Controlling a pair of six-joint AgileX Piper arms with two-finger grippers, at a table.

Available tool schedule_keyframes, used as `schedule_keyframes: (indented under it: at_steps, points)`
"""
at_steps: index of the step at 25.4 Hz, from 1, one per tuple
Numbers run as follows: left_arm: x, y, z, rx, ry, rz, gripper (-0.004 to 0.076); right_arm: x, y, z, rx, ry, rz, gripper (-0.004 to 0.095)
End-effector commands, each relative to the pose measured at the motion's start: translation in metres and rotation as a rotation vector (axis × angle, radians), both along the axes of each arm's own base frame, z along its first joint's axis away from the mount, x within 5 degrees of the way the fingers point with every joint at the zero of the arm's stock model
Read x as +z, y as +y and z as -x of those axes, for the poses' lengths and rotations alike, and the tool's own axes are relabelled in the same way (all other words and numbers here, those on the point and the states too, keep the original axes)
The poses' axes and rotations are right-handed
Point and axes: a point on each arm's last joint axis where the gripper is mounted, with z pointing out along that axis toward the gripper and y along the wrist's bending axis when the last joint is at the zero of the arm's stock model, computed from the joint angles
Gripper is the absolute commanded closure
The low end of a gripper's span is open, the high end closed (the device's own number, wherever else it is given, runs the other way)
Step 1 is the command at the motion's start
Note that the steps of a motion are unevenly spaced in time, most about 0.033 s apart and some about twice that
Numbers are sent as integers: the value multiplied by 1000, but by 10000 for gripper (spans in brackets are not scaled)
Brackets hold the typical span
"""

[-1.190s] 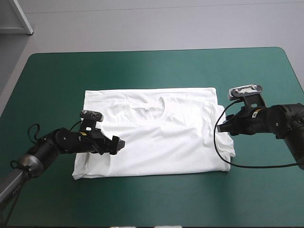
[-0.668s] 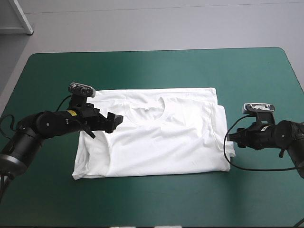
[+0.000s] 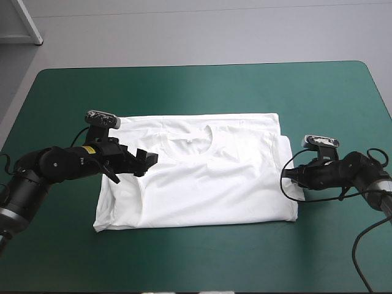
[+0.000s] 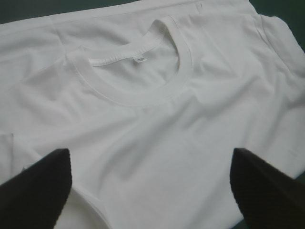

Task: Fold the cloth

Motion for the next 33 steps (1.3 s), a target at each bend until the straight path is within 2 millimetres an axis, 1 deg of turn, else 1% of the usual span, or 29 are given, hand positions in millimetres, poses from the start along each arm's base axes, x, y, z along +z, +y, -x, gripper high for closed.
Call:
schedule_keyframes:
  at_steps: [1, 5, 6, 10, 14, 16, 18, 21, 25, 29, 33]
  points:
    - [20, -1, 3, 15, -74, 46, 70, 15, -4, -6, -37, -102, 8, 782]
    - [19, 1, 3, 21, -82, 23, 76, 15, -4, -6, -34, -104, 15, 911]
    - [18, 2, 2, 33, -78, 9, 76, 15, -4, -6, -34, -104, 15, 918]
    - [18, 4, 2, 35, -83, -11, 76, 16, -5, -6, -31, -112, 24, 917]
    - [18, 4, 2, 35, -83, -11, 76, 32, -7, 0, -61, -160, 46, 917]
    - [18, 4, 2, 35, -84, -15, 76, 46, -11, 4, -82, -201, 81, 917]
    - [17, 4, 2, 33, -85, -18, 76, 55, -13, 7, -93, -221, 106, 916]
    - [17, 4, 2, 30, -88, -21, 76, 65, -17, 11, -121, -234, 140, 916]
    - [17, 4, 2, 30, -88, -22, 76, 68, -22, 14, -149, -230, 192, 916]
    - [17, 4, 2, 27, -83, -23, 76, 70, -21, 17, -160, -224, 171, 916]
    - [17, 4, 2, 25, -79, -24, 76, 84, -13, 23, -115, -286, 121, 916]
